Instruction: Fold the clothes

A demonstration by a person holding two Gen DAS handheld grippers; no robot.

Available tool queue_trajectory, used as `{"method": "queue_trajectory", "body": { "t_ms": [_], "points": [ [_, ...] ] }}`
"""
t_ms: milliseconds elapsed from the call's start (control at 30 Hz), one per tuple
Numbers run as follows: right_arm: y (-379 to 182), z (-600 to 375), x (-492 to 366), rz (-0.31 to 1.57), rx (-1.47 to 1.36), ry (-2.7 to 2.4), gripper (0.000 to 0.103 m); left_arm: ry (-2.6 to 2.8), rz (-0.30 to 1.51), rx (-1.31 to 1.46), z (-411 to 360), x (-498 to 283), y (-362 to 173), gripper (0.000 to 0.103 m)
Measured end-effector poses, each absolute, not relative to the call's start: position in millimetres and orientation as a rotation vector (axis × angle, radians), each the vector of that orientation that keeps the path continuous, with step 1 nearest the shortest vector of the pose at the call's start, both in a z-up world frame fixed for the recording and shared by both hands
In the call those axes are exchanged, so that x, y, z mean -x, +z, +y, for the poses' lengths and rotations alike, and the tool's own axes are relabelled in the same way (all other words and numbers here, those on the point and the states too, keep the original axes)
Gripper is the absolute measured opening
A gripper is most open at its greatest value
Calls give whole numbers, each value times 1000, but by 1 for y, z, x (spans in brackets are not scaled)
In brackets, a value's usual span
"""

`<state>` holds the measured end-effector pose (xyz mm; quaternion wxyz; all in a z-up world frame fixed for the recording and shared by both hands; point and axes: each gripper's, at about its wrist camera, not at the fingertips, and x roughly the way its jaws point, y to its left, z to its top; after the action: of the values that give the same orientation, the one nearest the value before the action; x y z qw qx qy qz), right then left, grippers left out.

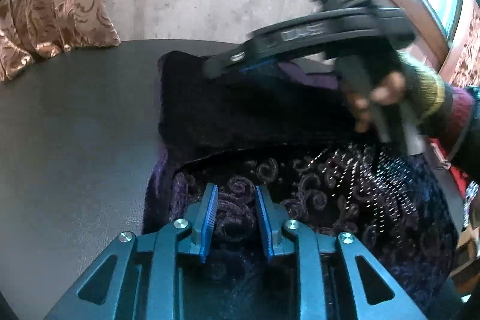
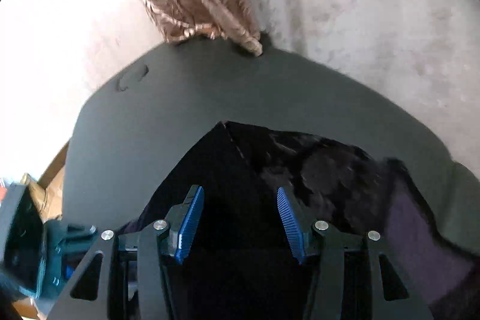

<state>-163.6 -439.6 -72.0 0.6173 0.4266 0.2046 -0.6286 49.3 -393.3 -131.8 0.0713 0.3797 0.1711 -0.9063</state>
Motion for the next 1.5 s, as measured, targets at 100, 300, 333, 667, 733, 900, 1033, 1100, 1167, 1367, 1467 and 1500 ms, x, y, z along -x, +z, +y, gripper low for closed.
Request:
{"method": "queue_trajectory", "body": {
  "t_ms": [100, 300, 333, 667, 733, 900, 1033, 1100, 1167, 1367, 1467, 1500],
  "points": [
    [-73, -452, 155, 476, -988, -1421, 6, -2716, 640, -1110, -403, -56, -134, 25],
    [-65, -461, 168, 367, -954, -1551, 2, -2618, 921, -979, -418, -84, -144, 18],
    [-74, -465, 171, 378, -973, -1571, 0, -2607, 947, -967, -419, -86, -144, 18],
    [-57, -387, 181, 105, -967, -1593, 56, -2500, 1397, -788, -444, -96, -146, 38],
    [-53, -352, 178, 100, -956, -1624, 56, -2473, 1467, -743, -452, -92, -145, 45],
    [-70, -271, 174, 174, -1003, -1756, 56, -2411, 1316, -802, -456, -76, -149, 34],
    [-92, -203, 164, 280, -993, -1910, 54, -2434, 1160, -801, -441, -82, -149, 26],
    [-95, -184, 166, 277, -966, -1954, 54, -2424, 1160, -799, -440, -81, -150, 25],
    [-97, -177, 177, 200, -984, -1936, 54, -2399, 1137, -802, -438, -75, -149, 25],
    [-98, -190, 206, 145, -995, -1901, 56, -2315, 1021, -806, -425, -51, -149, 27],
    [-97, -186, 213, 106, -1001, -1869, 59, -2309, 961, -834, -416, -53, -145, 27],
    [-96, -186, 215, 93, -1002, -1855, 60, -2314, 963, -838, -413, -57, -145, 27]
  ]
}}
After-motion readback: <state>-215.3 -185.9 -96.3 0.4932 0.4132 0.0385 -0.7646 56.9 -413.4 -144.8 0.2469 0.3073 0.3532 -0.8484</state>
